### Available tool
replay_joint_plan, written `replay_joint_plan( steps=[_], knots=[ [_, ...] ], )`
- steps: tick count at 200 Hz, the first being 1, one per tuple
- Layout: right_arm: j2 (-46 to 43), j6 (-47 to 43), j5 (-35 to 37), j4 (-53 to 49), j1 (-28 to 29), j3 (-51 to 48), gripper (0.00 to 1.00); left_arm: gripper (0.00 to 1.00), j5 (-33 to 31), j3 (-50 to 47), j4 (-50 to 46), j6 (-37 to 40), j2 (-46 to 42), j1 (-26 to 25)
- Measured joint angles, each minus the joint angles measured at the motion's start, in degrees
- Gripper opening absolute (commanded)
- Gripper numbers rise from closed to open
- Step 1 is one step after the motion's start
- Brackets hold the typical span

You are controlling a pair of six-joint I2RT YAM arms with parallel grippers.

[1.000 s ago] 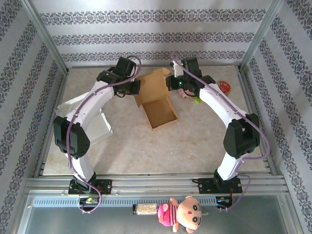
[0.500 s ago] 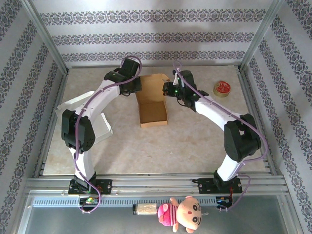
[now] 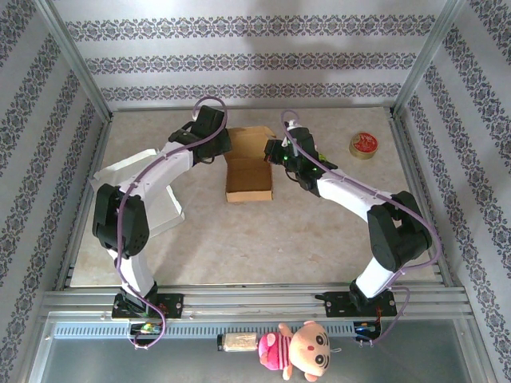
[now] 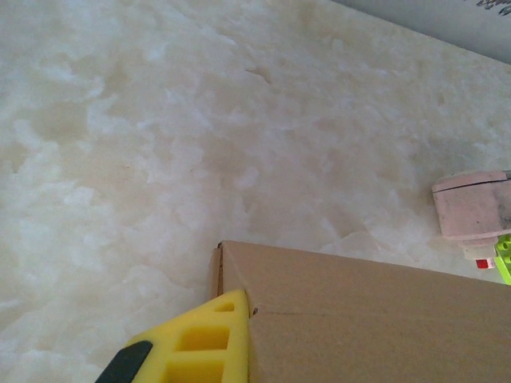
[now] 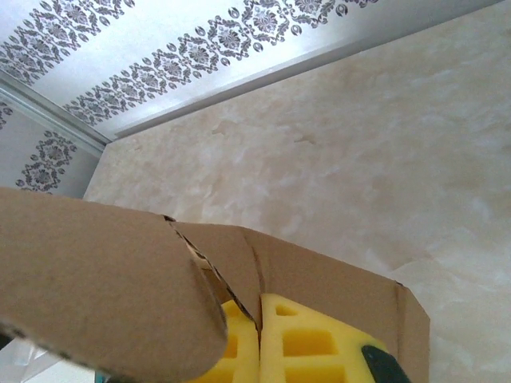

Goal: Fold the paper box

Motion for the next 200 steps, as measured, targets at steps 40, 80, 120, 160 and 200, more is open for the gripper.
replay_joint_plan(
  steps=[40, 80, 120, 160, 200],
  knots=[
    [-0.6, 3.2, 1.4, 0.6, 0.7, -1.1, 0.00, 0.02, 0.3, -0.8, 0.8, -0.2, -0.5, 0.0],
    [-0.9, 9.1, 1.8, 1.0, 0.8, -1.9, 0.00, 0.02, 0.4, -0.8, 0.8, -0.1, -0.6, -0.4],
    [-0.4, 14.1, 1.9, -1.1, 0.8, -0.3, 0.00, 0.01, -0.1, -0.8, 0.8, -0.1, -0.7, -0.7],
    [1.7, 16.3, 1.9, -4.7, -0.3, 4.5, 0.00, 0.01, -0.3, -0.5, -0.3, 0.1, -1.2, -1.2],
    [2.1, 17.2, 1.7, -5.5, -0.8, 5.5, 0.00, 0.01, -1.1, 0.5, -2.0, 0.8, -1.3, -2.0]
  ],
)
